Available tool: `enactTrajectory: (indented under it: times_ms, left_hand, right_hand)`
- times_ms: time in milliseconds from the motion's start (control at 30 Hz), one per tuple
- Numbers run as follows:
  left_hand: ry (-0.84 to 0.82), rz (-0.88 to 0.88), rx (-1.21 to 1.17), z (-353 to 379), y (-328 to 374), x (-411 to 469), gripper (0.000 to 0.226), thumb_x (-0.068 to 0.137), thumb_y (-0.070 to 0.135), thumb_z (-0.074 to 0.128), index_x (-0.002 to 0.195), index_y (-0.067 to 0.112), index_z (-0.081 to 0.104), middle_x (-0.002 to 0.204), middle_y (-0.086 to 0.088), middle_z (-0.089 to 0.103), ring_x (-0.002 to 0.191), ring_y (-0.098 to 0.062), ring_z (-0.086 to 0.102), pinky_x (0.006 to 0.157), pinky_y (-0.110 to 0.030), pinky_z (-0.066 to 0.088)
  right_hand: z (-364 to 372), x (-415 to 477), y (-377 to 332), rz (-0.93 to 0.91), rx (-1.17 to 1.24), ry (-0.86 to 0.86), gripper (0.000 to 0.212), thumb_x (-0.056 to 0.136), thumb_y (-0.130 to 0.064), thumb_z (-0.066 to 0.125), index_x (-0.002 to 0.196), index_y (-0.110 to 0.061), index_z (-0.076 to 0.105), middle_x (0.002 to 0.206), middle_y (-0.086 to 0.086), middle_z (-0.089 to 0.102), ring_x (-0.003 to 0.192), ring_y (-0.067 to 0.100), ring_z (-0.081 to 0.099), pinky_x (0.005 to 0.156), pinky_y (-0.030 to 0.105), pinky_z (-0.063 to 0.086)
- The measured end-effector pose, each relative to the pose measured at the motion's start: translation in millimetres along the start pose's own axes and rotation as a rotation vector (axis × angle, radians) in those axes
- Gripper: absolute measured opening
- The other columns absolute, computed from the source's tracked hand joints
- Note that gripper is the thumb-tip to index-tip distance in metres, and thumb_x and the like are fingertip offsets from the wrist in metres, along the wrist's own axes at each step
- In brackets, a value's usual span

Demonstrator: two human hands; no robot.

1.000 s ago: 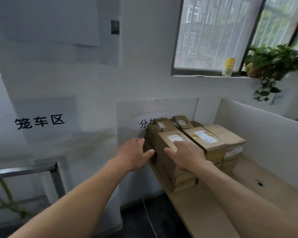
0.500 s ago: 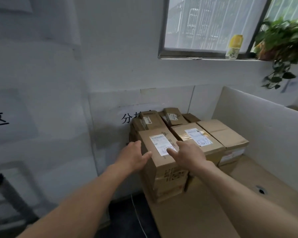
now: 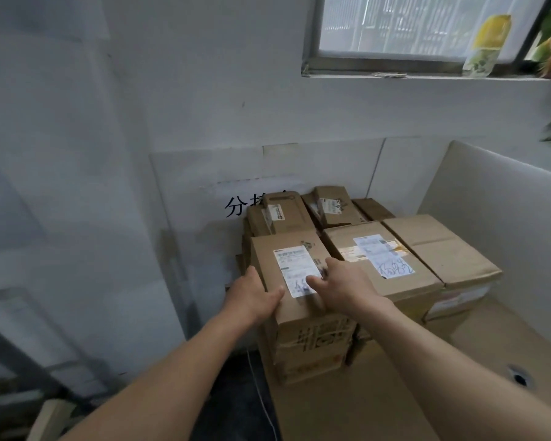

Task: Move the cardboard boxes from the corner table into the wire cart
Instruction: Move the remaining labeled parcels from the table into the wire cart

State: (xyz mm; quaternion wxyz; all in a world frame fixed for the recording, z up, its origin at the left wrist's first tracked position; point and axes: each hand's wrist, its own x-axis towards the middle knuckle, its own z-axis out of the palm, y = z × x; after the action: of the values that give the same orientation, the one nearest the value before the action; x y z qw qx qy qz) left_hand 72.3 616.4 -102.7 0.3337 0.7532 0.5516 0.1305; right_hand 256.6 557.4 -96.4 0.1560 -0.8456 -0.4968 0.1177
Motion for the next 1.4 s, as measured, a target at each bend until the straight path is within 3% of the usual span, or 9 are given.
enactTrajectory:
  times_ms: [167,367,500,667,800,967,1167,1267,1400]
  left_hand:
    - [-0.044,-0.068,-0.117,11.8,-0.1,11.7,0.052,0.088,0.049,0.07,0.129,0.02,0.055,0.126,0.0,0.063,0.101,-0.015,0.06,0.083,-0.031,0.053]
    - [0.005,-0.095,-0.12,10.4,-4.1,9.1,0.057,0.081,0.049,0.077,0.125,0.019,0.054,0.121,-0.001,0.063,0.102,-0.019,0.062,0.087,-0.037,0.055]
    - [0.055,-0.066,-0.12,-4.5,-15.7,-9.6,0.061,0.08,0.052,0.078,0.124,0.02,0.051,0.121,0.001,0.063,0.103,-0.019,0.063,0.089,-0.04,0.057]
    - [0.151,-0.034,-0.145,-42.2,-35.1,-48.9,0.056,0.08,0.052,0.078,0.115,0.023,0.046,0.109,0.005,0.06,0.094,-0.015,0.062,0.08,-0.034,0.057]
    - [0.268,-0.017,-0.206,-78.7,-61.8,-97.0,0.047,0.079,0.047,0.08,0.106,0.031,0.046,0.096,0.011,0.055,0.084,-0.009,0.058,0.074,-0.027,0.054]
    - [0.354,-0.092,-0.275,-128.3,-115.0,-176.1,0.054,0.079,0.046,0.081,0.116,0.022,0.05,0.106,0.004,0.065,0.095,-0.019,0.065,0.084,-0.041,0.059]
    - [0.53,-0.188,-0.251,-187.8,-201.2,-296.3,0.055,0.075,0.049,0.084,0.109,0.026,0.047,0.102,0.007,0.064,0.092,-0.015,0.065,0.08,-0.037,0.06]
    - [0.595,-0.243,-0.264,-214.0,-247.1,-356.8,0.056,0.074,0.048,0.085,0.109,0.026,0.047,0.105,0.007,0.066,0.093,-0.013,0.067,0.082,-0.035,0.06]
    - [0.689,-0.327,-0.231,-246.7,-304.7,-429.7,0.06,0.074,0.05,0.084,0.109,0.026,0.043,0.101,0.01,0.062,0.095,-0.014,0.066,0.083,-0.034,0.058]
  right_hand:
    - [6.0,8.0,2.7,0.04,0.054,-0.04,0.038,0.087,-0.059,0.064,0.103,-0.026,0.056,0.09,-0.005,0.063,0.081,0.014,0.061,0.069,0.036,0.055]
    - [5.3,-2.3,-7.2,0.056,0.056,0.002,0.055,0.081,-0.068,0.067,0.111,-0.025,0.052,0.103,0.002,0.06,0.09,0.02,0.059,0.074,0.038,0.052]
    - [-1.4,-25.4,-21.6,0.027,0.072,0.023,0.059,0.079,-0.071,0.068,0.113,-0.027,0.047,0.107,0.002,0.053,0.088,0.017,0.054,0.069,0.033,0.044]
    - [-10.4,-62.3,-61.1,-0.011,0.11,0.08,0.066,0.078,-0.069,0.072,0.119,-0.024,0.048,0.11,0.001,0.052,0.091,0.015,0.056,0.077,0.032,0.054]
    - [-5.0,-97.7,-104.2,-0.058,0.135,0.112,0.068,0.076,-0.07,0.074,0.12,-0.023,0.053,0.112,0.0,0.053,0.089,0.012,0.054,0.07,0.028,0.048]
    - [10.9,-158.3,-170.5,-0.139,0.137,0.105,0.079,0.071,-0.075,0.072,0.126,-0.022,0.05,0.11,-0.001,0.053,0.094,0.016,0.054,0.078,0.034,0.05]
    - [43.9,-260.7,-262.4,-0.375,0.169,0.037,0.065,0.072,-0.072,0.074,0.106,-0.025,0.045,0.088,-0.013,0.051,0.076,0.01,0.052,0.062,0.029,0.04]
    - [67.0,-311.0,-311.9,-0.454,0.192,-0.043,0.073,0.071,-0.074,0.073,0.117,-0.022,0.05,0.107,-0.004,0.061,0.093,0.018,0.06,0.076,0.035,0.049]
    - [95.4,-374.6,-374.0,-0.55,0.244,-0.113,0.08,0.067,-0.075,0.075,0.119,-0.02,0.05,0.108,-0.003,0.062,0.094,0.019,0.061,0.08,0.039,0.054]
